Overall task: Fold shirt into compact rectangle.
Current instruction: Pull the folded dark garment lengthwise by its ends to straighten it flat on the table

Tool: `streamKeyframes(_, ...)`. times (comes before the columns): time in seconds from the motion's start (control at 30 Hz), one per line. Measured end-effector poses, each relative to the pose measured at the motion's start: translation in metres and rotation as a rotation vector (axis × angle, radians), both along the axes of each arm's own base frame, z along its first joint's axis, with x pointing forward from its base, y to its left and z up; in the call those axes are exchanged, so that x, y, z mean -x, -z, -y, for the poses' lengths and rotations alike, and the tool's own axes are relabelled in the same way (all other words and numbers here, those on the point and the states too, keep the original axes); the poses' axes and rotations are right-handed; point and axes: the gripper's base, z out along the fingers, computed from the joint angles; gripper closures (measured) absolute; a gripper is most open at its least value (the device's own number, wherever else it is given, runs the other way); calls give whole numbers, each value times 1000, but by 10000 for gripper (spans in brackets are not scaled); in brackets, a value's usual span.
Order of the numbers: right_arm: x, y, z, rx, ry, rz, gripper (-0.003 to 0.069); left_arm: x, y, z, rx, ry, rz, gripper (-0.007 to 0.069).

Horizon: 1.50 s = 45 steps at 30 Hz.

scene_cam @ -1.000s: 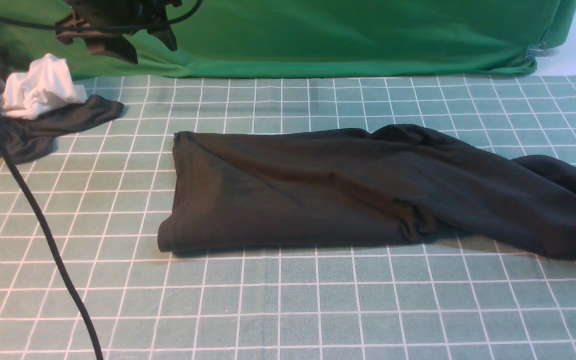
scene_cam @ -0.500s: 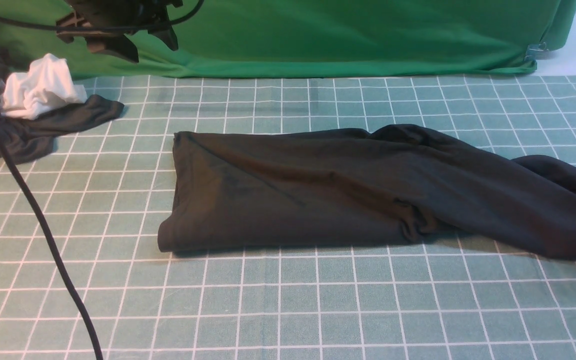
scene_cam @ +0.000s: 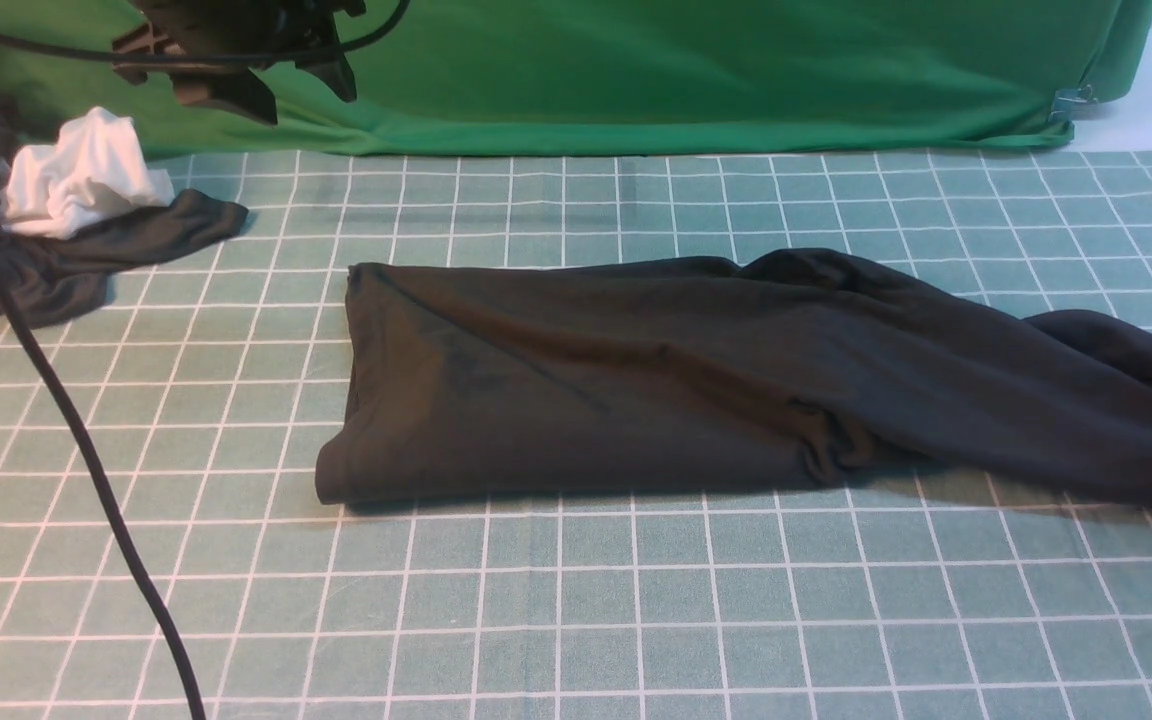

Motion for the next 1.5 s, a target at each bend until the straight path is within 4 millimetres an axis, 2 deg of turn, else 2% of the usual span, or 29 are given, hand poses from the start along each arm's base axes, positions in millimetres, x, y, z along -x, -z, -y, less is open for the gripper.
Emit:
streamKeyframes(0.03, 0, 0, 0, 0, 0, 0, 624, 0, 0, 0, 0, 0, 0, 179)
streamKeyframes(0.13, -15, -25, 6, 43, -12, 76, 624, 0, 0, 0, 0, 0, 0, 179)
streamKeyframes(0.23, -23, -34, 9, 66, -12, 140, 624, 0, 0, 0, 0, 0, 0, 179)
streamKeyframes(0.4, -32, -29, 12, 94, -11, 201, 622, 0, 0, 0, 0, 0, 0, 179)
streamKeyframes(0.53, -43, -10, 15, 107, -9, 230, 604, 0, 0, 0, -1, 1, 3, 179)
streamKeyframes(0.6, -48, 3, 17, 111, -10, 229, 556, 0, 0, 0, -1, 1, 3, 179)
streamKeyframes(0.7, -52, 19, 19, 115, -14, 217, 412, 0, 0, 0, -1, 1, 3, 179)
streamKeyframes(0.73, -52, 20, 19, 116, -15, 215, 385, 0, 0, 0, -1, 1, 3, 179)
streamKeyframes(0.77, -52, 21, 20, 122, -16, 202, 272, 0, 0, 0, -2, 1, 3, 179)
streamKeyframes(0.8, -52, 21, 20, 121, -16, 200, 244, 0, 0, 0, -2, 1, 3, 179)
streamKeyframes(0.87, -48, 19, 19, 111, 27, 169, 112, 0, 0, 0, -4, 1, 3, 179)
streamKeyframes(0.97, -42, 16, 19, 92, 75, 126, 66, 0, 0, 0, -6, 1, 3, 179)
streamKeyframes(1.07, -40, 18, 19, 83, 87, 92, 83, 0, 0, 0, -6, 1, 2, 179)
streamKeyframes(1.23, -43, 39, 20, 67, 93, 46, 123, 3, 2, 0, -7, 8, -32, 179)
streamKeyframes(1.3, -43, 40, 20, 64, 95, 42, 153, 5, 3, 0, -10, 13, -57, 179)
streamKeyframes(1.33, -43, 40, 20, 61, 96, 40, 187, 5, 3, 0, -14, 15, -66, 179)
streamKeyframes(1.43, -43, 41, 17, 45, 101, 33, 421, 7, 4, -1, -17, 13, -90, 195)
streamKeyframes(1.5, -43, 41, 17, 46, 104, 30, 549, 9, 5, -1, -16, 13, -108, 220)
